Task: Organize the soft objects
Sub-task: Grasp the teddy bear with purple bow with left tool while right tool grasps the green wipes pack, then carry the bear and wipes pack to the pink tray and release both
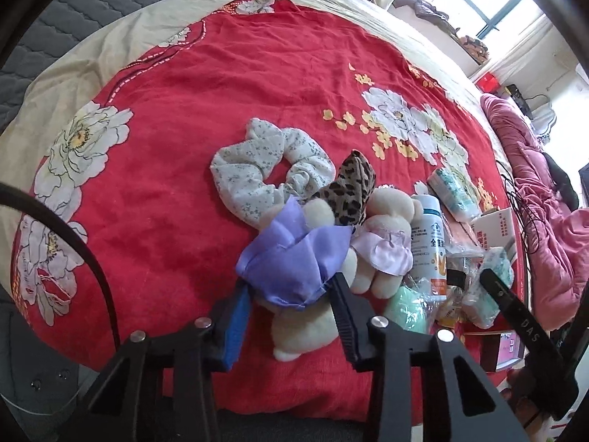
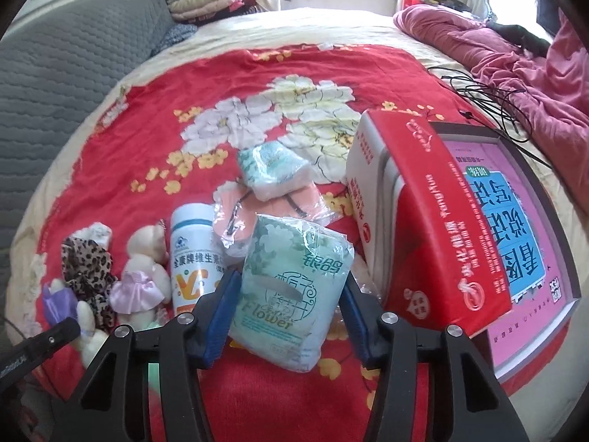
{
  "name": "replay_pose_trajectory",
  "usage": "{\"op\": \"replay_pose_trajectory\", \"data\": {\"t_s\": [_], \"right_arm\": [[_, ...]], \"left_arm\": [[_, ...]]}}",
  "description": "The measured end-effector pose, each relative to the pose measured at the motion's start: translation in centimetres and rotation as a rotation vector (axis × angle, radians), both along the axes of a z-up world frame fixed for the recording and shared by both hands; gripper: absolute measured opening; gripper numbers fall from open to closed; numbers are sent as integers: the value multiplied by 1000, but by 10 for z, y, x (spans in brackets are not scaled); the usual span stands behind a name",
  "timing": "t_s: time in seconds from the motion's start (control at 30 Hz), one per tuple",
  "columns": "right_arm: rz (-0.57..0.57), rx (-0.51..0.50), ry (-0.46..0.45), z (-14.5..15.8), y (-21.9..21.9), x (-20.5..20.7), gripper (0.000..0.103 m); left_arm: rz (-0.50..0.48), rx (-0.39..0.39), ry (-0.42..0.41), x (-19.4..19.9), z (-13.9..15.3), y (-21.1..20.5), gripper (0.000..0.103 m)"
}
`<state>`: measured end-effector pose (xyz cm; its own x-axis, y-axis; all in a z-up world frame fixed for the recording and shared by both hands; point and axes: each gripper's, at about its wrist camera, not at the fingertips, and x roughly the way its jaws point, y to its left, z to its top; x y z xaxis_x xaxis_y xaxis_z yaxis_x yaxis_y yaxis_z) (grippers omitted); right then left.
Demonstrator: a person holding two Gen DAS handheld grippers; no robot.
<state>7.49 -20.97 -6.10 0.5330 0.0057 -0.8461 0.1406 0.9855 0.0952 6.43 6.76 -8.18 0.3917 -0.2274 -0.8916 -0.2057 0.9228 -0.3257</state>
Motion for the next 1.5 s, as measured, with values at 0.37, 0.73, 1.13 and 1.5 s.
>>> {"op": "replay_pose_trajectory", "data": {"t_s": [0.37,0.73,1.13,1.5], "right_arm": [[17,74,-60,30,-14,-17,55],[32,93,-108,64,-38,-42,55],[-48,89,-144,90,-107,-85,55],[-139,44,-134,93,-178,-112,55]], "left_arm": [[-34,-38,-79,-19,36,6,41],[-135,13,-199,-28,88,-43,41],[-319,31,-246,-46,114,-131,41],[-516,75,-274,-62,125,-233,41]]}}
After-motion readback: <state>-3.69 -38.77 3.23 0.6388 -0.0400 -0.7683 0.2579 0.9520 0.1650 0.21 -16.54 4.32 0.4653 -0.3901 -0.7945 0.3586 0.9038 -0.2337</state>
